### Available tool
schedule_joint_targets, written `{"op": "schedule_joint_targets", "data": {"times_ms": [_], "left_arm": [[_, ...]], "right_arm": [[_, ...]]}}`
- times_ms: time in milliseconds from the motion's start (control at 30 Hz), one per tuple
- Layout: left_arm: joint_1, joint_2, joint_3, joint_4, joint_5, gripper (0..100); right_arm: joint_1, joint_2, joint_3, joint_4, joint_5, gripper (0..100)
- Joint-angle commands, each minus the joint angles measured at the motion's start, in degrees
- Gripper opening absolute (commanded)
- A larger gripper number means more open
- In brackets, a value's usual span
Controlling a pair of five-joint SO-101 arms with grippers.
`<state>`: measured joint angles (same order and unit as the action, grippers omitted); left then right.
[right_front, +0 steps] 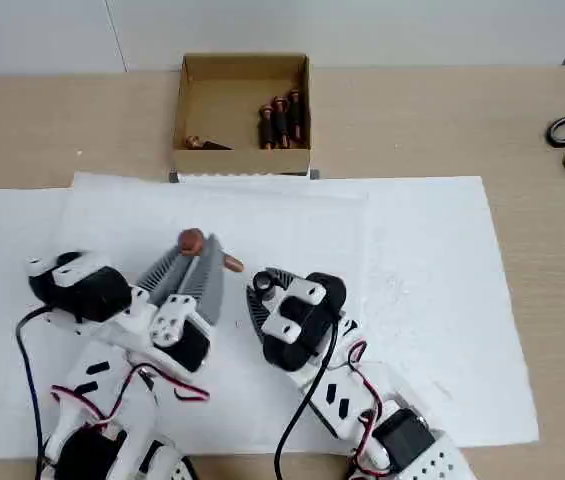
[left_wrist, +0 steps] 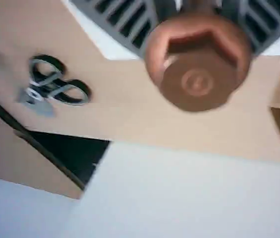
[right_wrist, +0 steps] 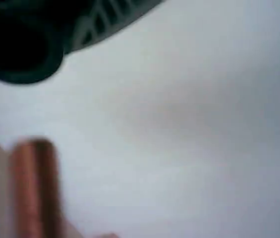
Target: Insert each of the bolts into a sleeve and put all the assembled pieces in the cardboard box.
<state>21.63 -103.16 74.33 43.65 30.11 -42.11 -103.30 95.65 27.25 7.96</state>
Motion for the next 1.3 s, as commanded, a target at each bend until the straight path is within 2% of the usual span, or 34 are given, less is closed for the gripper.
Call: {"op": "schedule_joint_targets", "data": {"times_ms": [0,133,400,533,900,1067,1267], "left_arm": [[2.02,-0.44,-0.57,-3.78,0.35,1],[2.2,-0.26,-0.4,-4.22,-3.08,1],[2.55,-0.26,-0.4,-0.44,-3.16,1],[6.42,-0.53,-0.48,3.52,-3.08,1],[7.82,-0.26,-0.13,3.78,-3.6,1],[7.74,-0.44,-0.13,3.6,-11.43,1],[8.18,-0.35,-0.13,3.6,-14.07,1]], "right_arm": [[-1.01,-0.75,0.79,4.44,-0.18,0.3],[-0.84,-0.75,0.79,5.49,-0.18,0.3],[-0.84,-0.75,0.79,5.49,-0.18,0.3],[-0.92,-0.75,0.79,3.91,-0.18,0.3],[-0.92,-0.75,0.79,1.8,2.29,0.3],[-0.92,-0.75,0.79,1.89,2.2,0.3],[-1.01,-0.75,0.79,1.89,2.2,0.3]]}}
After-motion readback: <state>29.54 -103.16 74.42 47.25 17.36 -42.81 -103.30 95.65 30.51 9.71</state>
